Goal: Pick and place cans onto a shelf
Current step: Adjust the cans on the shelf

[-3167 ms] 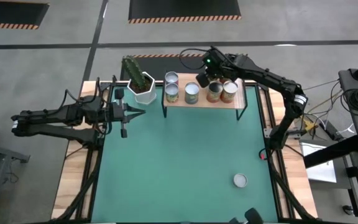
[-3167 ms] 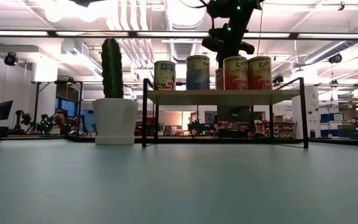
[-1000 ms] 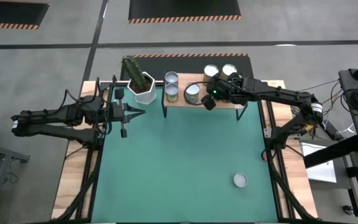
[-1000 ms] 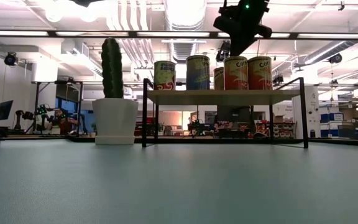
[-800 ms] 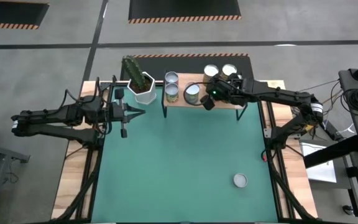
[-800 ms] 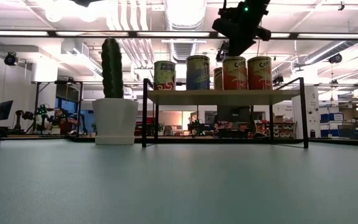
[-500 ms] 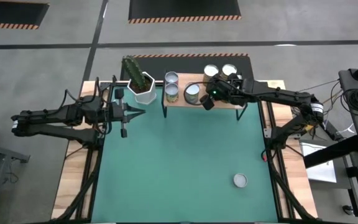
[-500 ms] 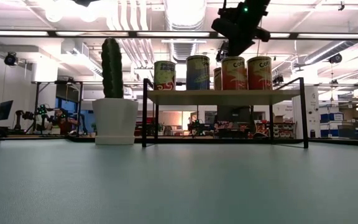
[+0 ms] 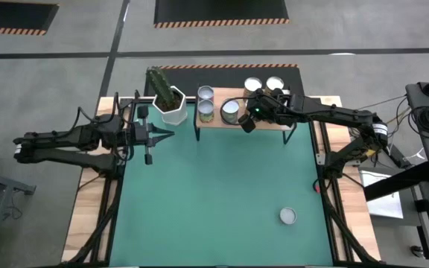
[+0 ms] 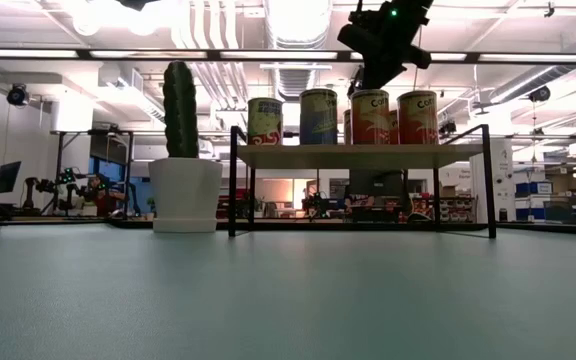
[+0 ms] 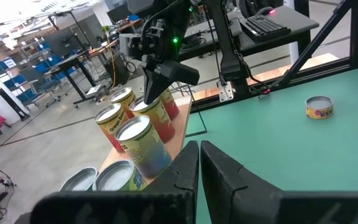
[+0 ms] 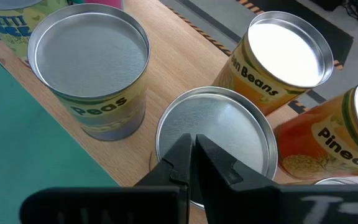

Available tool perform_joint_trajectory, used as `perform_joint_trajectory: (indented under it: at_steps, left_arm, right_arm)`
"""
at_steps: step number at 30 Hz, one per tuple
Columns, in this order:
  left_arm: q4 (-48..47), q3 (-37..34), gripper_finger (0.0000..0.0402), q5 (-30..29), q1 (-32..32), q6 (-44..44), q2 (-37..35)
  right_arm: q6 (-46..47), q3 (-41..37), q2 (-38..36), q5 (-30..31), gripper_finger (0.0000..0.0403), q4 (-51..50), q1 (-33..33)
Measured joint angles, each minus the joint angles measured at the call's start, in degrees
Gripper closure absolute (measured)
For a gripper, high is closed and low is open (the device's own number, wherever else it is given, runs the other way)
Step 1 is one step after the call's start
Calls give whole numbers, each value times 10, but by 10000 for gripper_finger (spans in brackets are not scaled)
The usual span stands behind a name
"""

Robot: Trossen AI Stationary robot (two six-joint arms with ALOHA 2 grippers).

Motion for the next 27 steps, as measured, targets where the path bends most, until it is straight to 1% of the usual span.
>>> perform_joint_trajectory:
  at_steps: [6,11,20,27]
  left_arm:
    - [0,0,402,0,0,0,0]
    - [0,0,402,0,0,0,0]
    - [1,0,402,0,0,0,0]
    - [10,0,402,0,0,0,0]
  right_arm:
    - [-3,0,-7,-3,390,0,0]
    - [-5,-1,-19,10,390,1,0]
    - [-27,-1,-40,14,390,31,-2]
    - [-73,-1,-37,12,390,86,-47]
